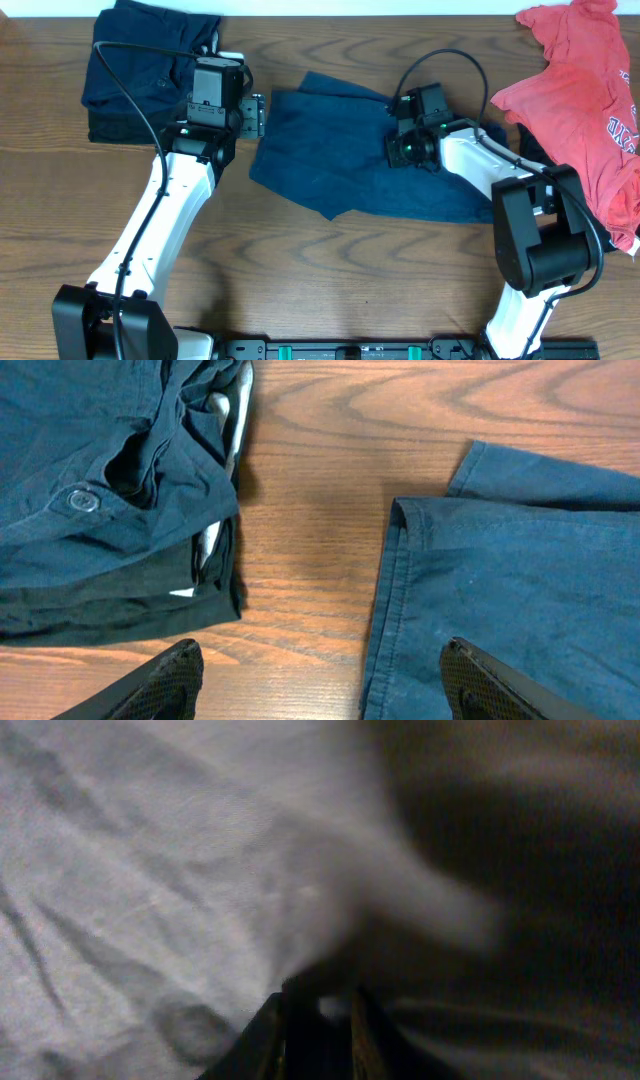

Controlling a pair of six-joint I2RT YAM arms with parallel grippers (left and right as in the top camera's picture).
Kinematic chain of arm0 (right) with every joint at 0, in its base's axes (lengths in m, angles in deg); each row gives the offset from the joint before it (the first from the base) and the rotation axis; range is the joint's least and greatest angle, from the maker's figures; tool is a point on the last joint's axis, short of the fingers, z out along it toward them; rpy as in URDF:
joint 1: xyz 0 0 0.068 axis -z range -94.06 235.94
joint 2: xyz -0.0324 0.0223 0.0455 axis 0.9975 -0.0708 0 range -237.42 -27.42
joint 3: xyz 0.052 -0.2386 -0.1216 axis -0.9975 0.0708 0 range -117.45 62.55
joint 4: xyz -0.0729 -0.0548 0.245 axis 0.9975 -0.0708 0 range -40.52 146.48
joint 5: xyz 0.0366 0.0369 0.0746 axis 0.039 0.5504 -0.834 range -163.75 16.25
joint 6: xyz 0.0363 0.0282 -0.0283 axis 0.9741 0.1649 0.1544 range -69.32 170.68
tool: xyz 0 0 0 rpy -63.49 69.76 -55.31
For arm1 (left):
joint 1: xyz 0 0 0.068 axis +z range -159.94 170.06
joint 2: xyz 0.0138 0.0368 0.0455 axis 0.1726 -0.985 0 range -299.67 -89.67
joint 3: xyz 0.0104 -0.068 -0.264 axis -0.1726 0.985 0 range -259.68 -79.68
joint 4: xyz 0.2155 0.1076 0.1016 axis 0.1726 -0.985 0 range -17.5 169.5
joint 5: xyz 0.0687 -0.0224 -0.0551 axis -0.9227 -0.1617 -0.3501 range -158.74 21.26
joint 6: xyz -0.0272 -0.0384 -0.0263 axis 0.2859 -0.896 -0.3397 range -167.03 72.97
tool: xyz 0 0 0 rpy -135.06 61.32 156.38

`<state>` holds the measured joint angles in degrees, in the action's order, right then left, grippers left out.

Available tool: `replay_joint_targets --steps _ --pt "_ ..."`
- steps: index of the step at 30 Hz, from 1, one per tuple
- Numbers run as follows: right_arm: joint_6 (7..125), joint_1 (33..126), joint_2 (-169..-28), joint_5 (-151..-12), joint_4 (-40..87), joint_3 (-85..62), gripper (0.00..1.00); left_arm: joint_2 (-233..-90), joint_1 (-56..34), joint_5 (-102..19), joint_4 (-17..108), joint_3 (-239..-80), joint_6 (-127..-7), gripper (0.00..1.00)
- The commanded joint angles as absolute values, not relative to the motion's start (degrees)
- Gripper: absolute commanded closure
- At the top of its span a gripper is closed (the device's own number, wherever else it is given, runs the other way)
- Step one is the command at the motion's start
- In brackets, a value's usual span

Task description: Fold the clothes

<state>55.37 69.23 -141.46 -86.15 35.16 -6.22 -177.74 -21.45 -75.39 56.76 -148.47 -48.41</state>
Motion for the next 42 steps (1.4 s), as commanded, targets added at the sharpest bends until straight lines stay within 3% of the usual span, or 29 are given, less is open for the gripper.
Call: replay_joint_targets --steps 1,8,17,20,26,30,34,39,42 --pt "50.61 66.76 -144.17 -87.75 29.67 -5.48 0.71 -178.03 -21.21 -76.33 56.04 -149.22 -47.47 0.22" --pt "46.43 64.62 -144.15 -87.77 15.24 -5.48 0.62 -178.05 -21.21 -76.33 55.38 -148.36 -47.47 0.22" --pt "45.88 65.32 -143.75 -92.01 13.63 -10.51 0.53 -178.09 -21.21 -76.25 52.67 -148.36 -48.52 0.22" --pt "45.91 65.67 -142.62 -92.97 9.63 -17.02 0.53 -178.09 -21.21 -71.42 49.94 -148.36 -50.77 0.17" --pt "49.67 66.98 -137.85 -91.29 2.63 -26.75 0.48 -178.68 -21.30 -59.99 43.95 -148.34 -50.73 0.19" --pt "52.81 70.50 -135.36 -91.13 0.16 -28.54 0.48 -181.37 -22.67 -57.58 41.30 -148.34 -48.02 0.29" --pt "53.56 75.88 -134.53 -91.11 -2.55 -28.54 0.48 -186.27 -23.98 -57.60 41.72 -148.34 -45.92 0.54" --pt "54.78 80.29 -134.53 -91.11 -3.49 -28.45 0.59 -192.23 -25.49 -57.84 45.48 -148.34 -45.48 0.78" --pt "55.61 81.49 -134.55 -91.13 -3.40 -28.45 0.61 -195.99 -25.78 -59.85 50.48 -148.34 -45.53 0.81"
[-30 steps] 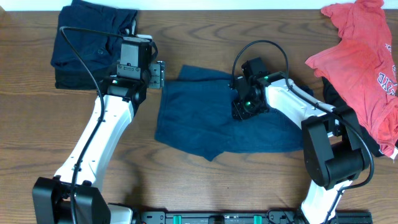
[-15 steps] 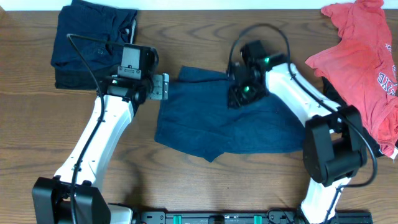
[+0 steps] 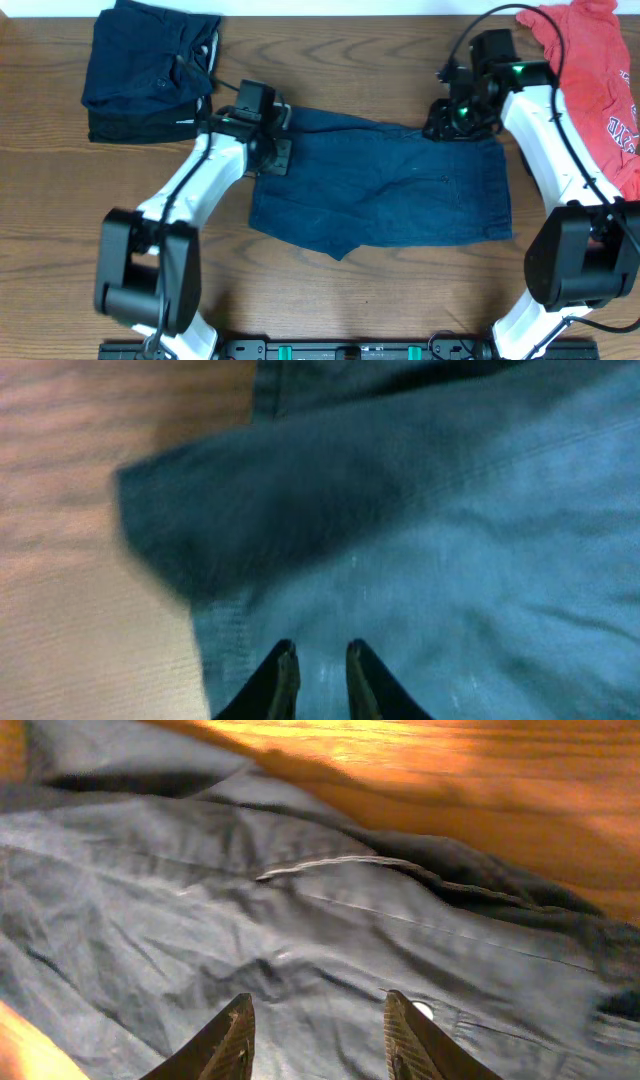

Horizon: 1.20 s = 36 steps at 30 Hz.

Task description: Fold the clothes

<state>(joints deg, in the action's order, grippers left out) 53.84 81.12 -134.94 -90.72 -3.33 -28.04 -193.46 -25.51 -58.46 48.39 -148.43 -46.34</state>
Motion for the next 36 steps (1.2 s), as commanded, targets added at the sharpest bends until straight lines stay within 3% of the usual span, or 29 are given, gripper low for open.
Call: replay_joint_targets --steps 1,7,16,19,25,31,36 --pt "55.59 81.54 -134.55 -91.11 -3.60 -28.45 0.60 -197.15 -25.78 -61.80 52.49 -148.34 -45.57 0.81" --pt "55.57 81.54 -134.55 -91.07 -4.03 -28.39 0.61 -201.46 -25.71 -72.51 67.38 -148.34 -48.37 0.81" --pt "55.57 81.54 -134.55 -91.09 -4.89 -28.39 0.61 -203.91 -25.73 -72.38 84.14 -148.34 -48.35 0.80" --pt "56.48 82.19 -134.40 -90.68 -5.37 -28.41 0.64 -203.05 -25.71 -72.38 79.49 -149.00 -48.37 0.80" --pt "56.88 87.09 -131.67 -90.72 -6.87 -28.41 0.62 -193.28 -25.49 -72.40 56.36 -151.45 -48.39 0.80" --pt "56.62 92.68 -127.77 -87.05 -11.62 -28.41 0.49 -184.65 -25.49 -72.03 40.43 -151.42 -48.61 0.68" --pt "55.76 95.68 -127.86 -87.35 -15.75 -25.83 0.43 -187.62 -25.21 -69.06 37.26 -150.07 -47.89 0.65"
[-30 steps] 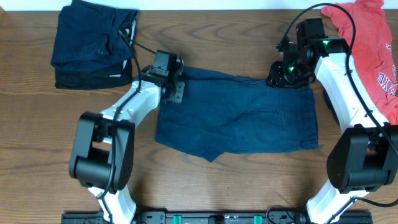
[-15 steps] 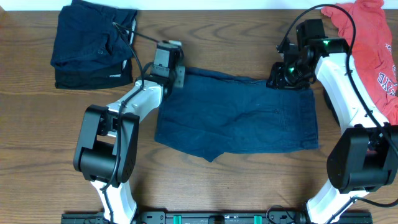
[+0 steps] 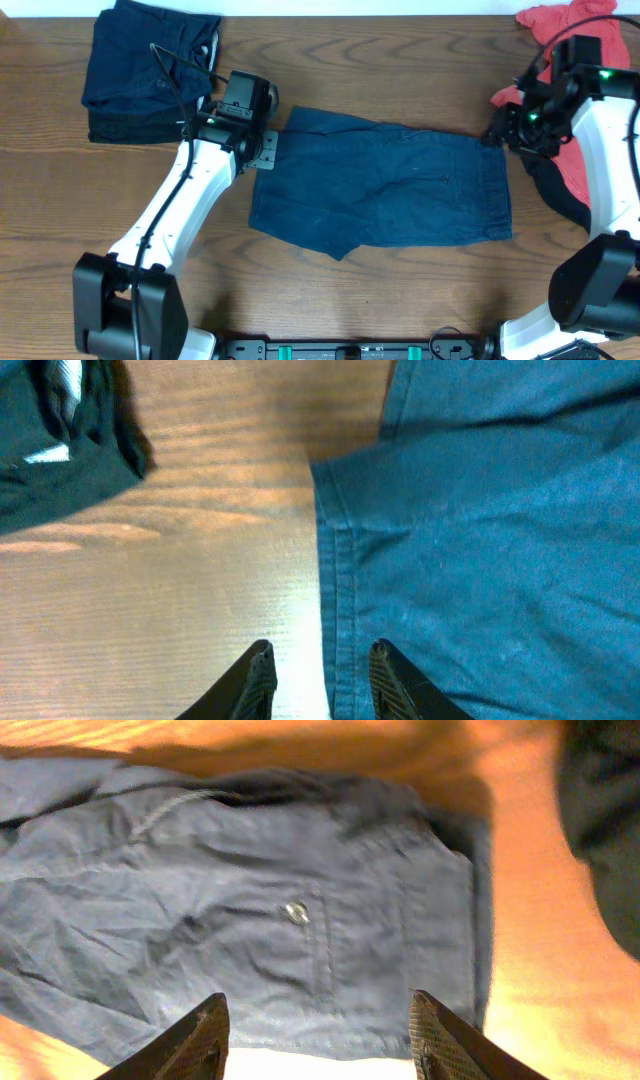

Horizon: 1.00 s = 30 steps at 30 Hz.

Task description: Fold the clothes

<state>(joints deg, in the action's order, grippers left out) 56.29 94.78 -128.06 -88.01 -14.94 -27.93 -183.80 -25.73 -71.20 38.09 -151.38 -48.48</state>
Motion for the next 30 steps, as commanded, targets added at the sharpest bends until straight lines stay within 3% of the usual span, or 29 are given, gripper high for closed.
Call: replay_joint_targets --steps 1,10,13,19,24,30 --pt "55.76 95.72 -127.86 -87.33 -15.99 -25.17 0.42 -188.28 -25.10 -68.73 37.28 -149.96 -47.89 0.65" --pt "55.76 96.66 -127.86 -87.03 -10.26 -14.38 0.39 -196.71 -22.19 -56.97 38.62 -149.87 -41.73 0.53" --pt "55.79 97.95 -127.86 -85.60 -7.42 -11.60 0.34 -199.10 -20.92 -52.27 39.36 -149.87 -38.40 0.52" --pt "57.12 98.78 -127.86 -82.72 -0.21 -6.14 0.20 -202.86 -20.47 -51.31 42.97 -149.87 -37.79 0.50" --pt "59.09 98.80 -127.86 -79.81 4.27 -2.55 0.17 -204.67 -20.25 -51.40 43.80 -149.87 -37.59 0.43" --pt "59.44 98.78 -127.86 -78.48 9.85 1.88 0.11 -205.39 -20.18 -51.85 43.80 -149.87 -37.59 0.43"
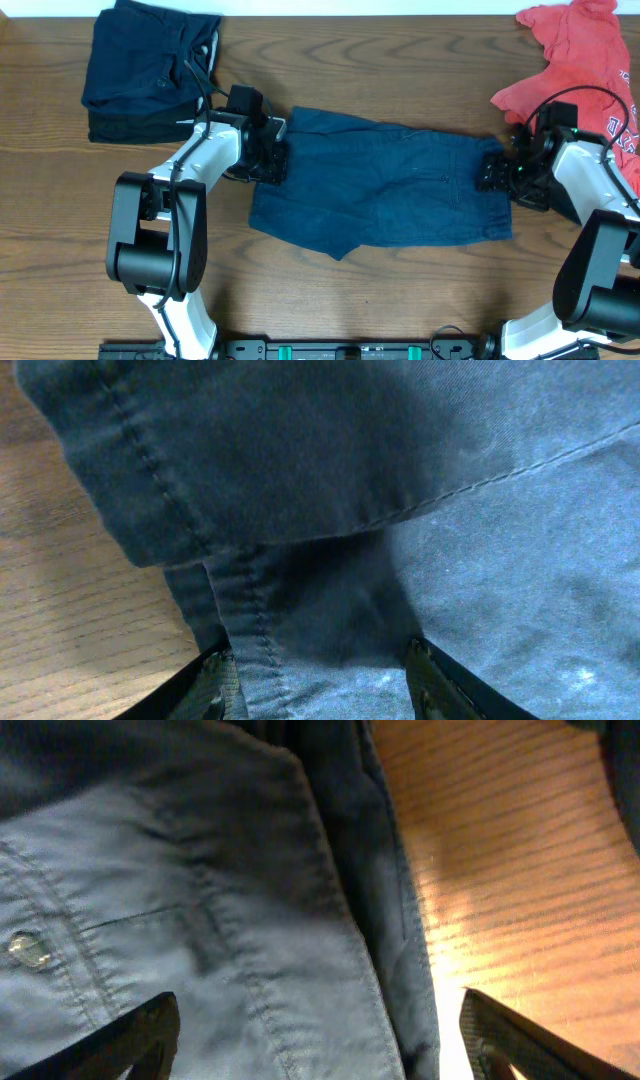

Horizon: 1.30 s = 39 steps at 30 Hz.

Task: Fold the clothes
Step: 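Fold the right half of the shorts leftward over the left half with the right gripper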

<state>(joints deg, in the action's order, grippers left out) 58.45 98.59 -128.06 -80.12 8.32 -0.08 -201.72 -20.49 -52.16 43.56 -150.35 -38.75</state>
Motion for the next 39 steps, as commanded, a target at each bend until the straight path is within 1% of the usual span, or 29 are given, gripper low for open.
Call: replay_joint_targets --steps 1,3,7,12,15,18,19,20,21,22,23,24,26,28,33,39 --pt "59.44 98.78 -127.86 -78.48 10.94 2.63 0.11 -205.39 -20.18 -51.85 43.80 -149.87 -37.59 0.43" --pt "59.44 98.78 -127.86 -78.52 12.99 4.05 0.09 -205.39 -20.18 -51.88 43.82 -149.87 -37.59 0.43" --pt "59.46 98.80 -127.86 -79.18 15.64 6.10 0.10 -205.39 -20.18 -51.85 43.82 -149.87 -37.62 0.43" --pt "60.11 98.78 -127.86 -81.78 19.57 9.29 0.17 -205.39 -20.18 -51.85 43.77 -149.87 -37.62 0.43" --pt "61.21 98.78 -127.86 -82.83 21.61 11.24 0.33 -205.39 -20.18 -51.85 43.77 -149.87 -37.62 0.44" --pt "61.45 98.78 -127.86 -83.86 22.94 12.79 0.57 -205.39 -20.18 -51.85 43.80 -149.87 -37.62 0.44" --pt "61.60 98.78 -127.86 -83.88 23.11 13.03 0.62 -205.39 -20.18 -51.85 43.80 -149.87 -37.62 0.45" --pt "61.60 98.78 -127.86 -83.94 23.33 13.14 0.65 -205.39 -20.20 -51.85 43.80 -149.87 -37.64 0.50" --pt "61.53 98.78 -127.86 -84.45 23.55 13.16 0.71 -205.39 -20.18 -51.85 43.80 -149.87 -37.64 0.54" --pt "61.53 98.76 -127.86 -84.64 23.75 13.16 0.80 -205.39 -20.18 -51.83 43.80 -149.87 -37.64 0.59" --pt "61.56 98.74 -127.86 -84.77 24.01 13.16 0.92 -205.39 -20.18 -51.83 43.80 -149.87 -37.64 0.68" --pt "61.56 98.74 -127.86 -84.84 24.34 13.16 0.99 -205.39 -20.18 -51.83 43.80 -149.87 -37.64 0.75" --pt "61.45 98.74 -127.84 -85.95 24.97 13.03 0.99 -205.39 -20.18 -51.85 43.77 -149.87 -37.64 0.87" --pt "61.31 98.74 -127.71 -87.53 24.99 12.33 0.99 -205.39 -20.18 -51.85 43.80 -149.87 -37.64 0.92" --pt "59.81 98.74 -125.22 -91.29 22.09 8.38 0.99 -205.39 -20.18 -51.94 43.80 -149.87 -37.64 0.94" --pt "55.74 97.01 -119.21 -96.75 12.86 -0.74 0.99 -205.39 -20.20 -52.53 43.84 -149.87 -38.07 0.94"
